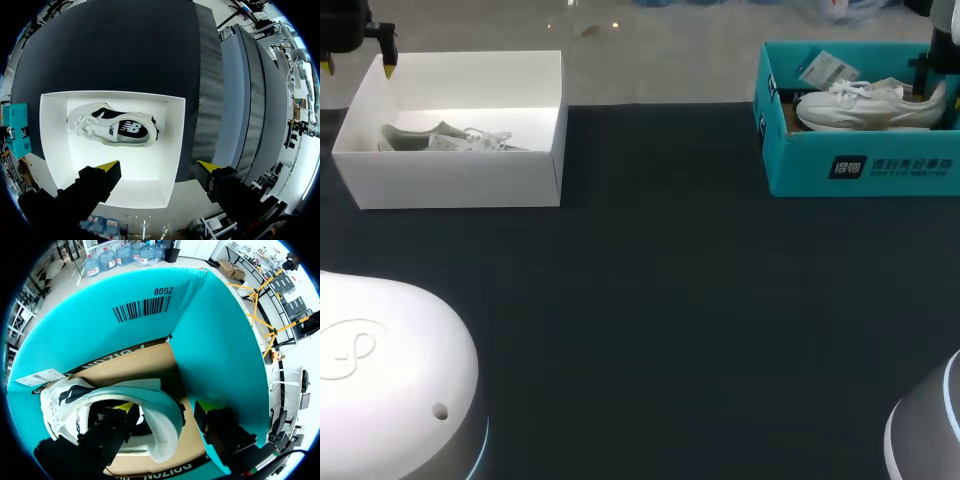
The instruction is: Take the shoe out of the shoebox, open the shoe tongue, remove and reinsert the insole, then place the shoe into the shoebox
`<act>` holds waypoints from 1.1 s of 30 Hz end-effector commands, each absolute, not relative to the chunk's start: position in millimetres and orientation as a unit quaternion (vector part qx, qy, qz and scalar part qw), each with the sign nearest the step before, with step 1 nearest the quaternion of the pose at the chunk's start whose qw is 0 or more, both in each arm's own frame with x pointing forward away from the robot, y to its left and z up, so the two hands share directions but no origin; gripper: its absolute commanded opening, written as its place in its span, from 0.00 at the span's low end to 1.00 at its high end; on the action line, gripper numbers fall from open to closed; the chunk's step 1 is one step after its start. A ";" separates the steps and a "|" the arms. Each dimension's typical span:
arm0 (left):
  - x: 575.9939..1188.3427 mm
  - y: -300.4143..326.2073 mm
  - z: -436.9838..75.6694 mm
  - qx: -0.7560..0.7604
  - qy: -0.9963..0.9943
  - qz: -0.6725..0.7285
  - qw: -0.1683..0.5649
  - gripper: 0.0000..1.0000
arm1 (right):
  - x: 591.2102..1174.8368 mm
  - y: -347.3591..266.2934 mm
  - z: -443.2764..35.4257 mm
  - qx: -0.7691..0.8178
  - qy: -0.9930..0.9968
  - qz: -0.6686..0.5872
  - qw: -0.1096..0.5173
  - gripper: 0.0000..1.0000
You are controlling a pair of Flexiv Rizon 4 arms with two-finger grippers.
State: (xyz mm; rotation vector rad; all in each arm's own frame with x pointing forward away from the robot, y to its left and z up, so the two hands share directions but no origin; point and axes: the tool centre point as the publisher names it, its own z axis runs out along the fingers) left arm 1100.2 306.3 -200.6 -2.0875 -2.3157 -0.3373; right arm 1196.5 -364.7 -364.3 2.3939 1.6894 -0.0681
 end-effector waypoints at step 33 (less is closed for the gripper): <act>1099.9 305.9 -200.3 -0.665 -0.739 -0.108 0.004 1.00 | 1200.1 -376.7 -341.5 0.839 0.534 -0.049 0.097 0.00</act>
